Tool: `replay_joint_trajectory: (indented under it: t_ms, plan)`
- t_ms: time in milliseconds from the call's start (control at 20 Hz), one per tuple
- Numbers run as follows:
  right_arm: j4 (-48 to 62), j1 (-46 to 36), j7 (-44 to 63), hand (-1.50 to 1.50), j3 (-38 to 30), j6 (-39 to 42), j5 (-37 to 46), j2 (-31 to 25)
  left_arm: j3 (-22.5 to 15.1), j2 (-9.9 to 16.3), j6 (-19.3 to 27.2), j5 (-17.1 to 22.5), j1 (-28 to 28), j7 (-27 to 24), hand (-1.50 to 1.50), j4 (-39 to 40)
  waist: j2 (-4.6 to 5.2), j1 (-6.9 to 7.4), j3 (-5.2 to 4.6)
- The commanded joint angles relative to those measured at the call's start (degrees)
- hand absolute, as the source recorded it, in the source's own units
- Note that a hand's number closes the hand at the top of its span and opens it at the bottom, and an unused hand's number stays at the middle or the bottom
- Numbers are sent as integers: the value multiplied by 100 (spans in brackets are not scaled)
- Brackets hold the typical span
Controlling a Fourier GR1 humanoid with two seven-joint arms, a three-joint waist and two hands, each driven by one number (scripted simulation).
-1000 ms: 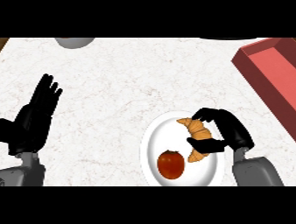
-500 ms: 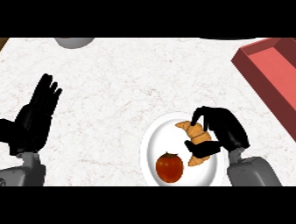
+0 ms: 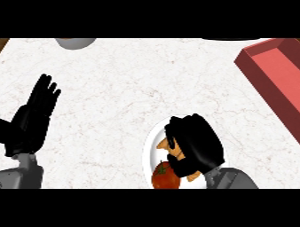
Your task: Pick the croissant from the plate and place it in the cardboard box
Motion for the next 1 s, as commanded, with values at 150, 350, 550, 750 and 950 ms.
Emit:
replay_joint_trajectory:
  t_ms: [150,350,550,750,950]
  plan:
    - [-1315,-454,508,150,434,1087,336,242,-280,-309,115,-279,324,-452,0,42,5,-7,1]
    - [-2296,-10,1033,150,33,573,86,490,-114,-144,188,-147,-67,83,0,-69,-7,-65,7]
    - [-2592,-569,1687,150,-526,622,83,502,-216,-195,235,-251,-6,83,0,-124,5,-9,5]
    - [-2635,-1091,1878,150,-1460,676,180,419,-164,-93,126,-163,-71,170,0,-126,13,-8,5]
    - [-2643,-1686,2126,150,-2425,1101,-263,333,90,-1,68,15,-239,54,0,37,19,-10,3]
